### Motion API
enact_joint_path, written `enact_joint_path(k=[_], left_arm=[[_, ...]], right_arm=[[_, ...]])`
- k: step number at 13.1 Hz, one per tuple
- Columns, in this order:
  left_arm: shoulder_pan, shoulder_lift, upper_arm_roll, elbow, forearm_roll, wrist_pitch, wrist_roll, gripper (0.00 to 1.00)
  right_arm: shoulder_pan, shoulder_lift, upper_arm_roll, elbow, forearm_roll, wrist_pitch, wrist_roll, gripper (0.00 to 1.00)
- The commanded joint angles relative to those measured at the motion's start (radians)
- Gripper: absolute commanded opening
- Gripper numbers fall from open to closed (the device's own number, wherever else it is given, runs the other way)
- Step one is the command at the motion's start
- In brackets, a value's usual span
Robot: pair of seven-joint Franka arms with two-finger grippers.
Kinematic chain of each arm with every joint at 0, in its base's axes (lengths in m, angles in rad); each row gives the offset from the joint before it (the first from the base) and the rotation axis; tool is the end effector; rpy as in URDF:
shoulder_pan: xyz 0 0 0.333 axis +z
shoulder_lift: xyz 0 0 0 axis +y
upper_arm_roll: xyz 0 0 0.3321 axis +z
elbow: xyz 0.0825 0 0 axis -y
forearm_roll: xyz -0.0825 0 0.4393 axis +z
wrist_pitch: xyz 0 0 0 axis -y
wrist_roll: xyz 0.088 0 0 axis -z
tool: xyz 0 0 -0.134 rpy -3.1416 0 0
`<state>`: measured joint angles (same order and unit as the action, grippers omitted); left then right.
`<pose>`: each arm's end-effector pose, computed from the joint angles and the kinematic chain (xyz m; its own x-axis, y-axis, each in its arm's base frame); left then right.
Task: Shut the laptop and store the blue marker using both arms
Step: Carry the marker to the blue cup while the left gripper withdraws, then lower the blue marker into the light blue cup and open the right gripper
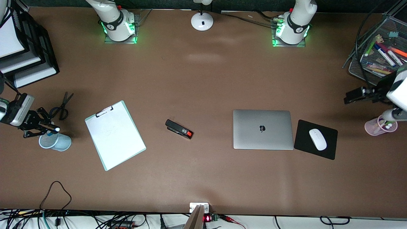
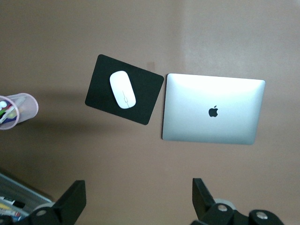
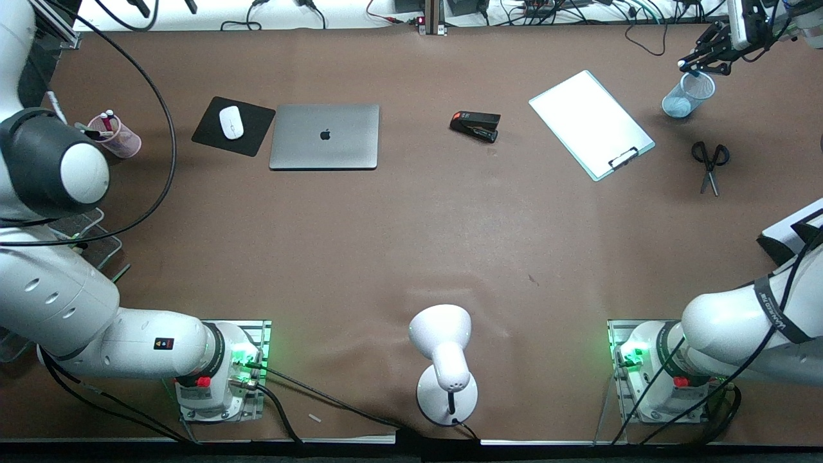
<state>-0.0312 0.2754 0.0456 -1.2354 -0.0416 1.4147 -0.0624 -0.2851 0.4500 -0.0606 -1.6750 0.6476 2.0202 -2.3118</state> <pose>0.6780 -0.0008 0.5972 0.9928 0.0697 -0.0972 0.0722 -0.9971 0.0231 0.6933 -0.1930 0.3061 -0.1237 0.8691 0.4789 0.9783 0.0261 0.2054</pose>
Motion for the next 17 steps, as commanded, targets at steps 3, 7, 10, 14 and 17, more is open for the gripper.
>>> enact_joint_path(k=[3,7,10,14,17], left_arm=[[0.021,-0.093,-0.023,-0.042,0.019,-0.043,0.021,1.0],[0.019,-0.108,-0.039,-0.048,0.019,-0.072,0.021,1.0],[0.017,-0.175,-0.053,-0.126,0.019,-0.054,0.021,1.0],[-0.045,-0.323,-0.038,-0.336,0.019,0.079,0.015,1.0],[-0.055,-0.378,-0.046,-0.41,0.063,0.084,0.007,1.0]], right_arm=[[-0.061,0.084,0.015,0.135,0.029,-0.129,-0.083,0.0],[-0.098,0.137,0.016,0.196,0.029,-0.199,-0.087,0.0],[-0.114,0.171,0.019,0.228,0.03,-0.228,-0.093,0.0],[-0.147,0.211,0.021,0.23,0.101,-0.276,-0.147,0.0],[-0.166,0.228,0.021,0.236,0.104,-0.307,-0.152,0.0]])
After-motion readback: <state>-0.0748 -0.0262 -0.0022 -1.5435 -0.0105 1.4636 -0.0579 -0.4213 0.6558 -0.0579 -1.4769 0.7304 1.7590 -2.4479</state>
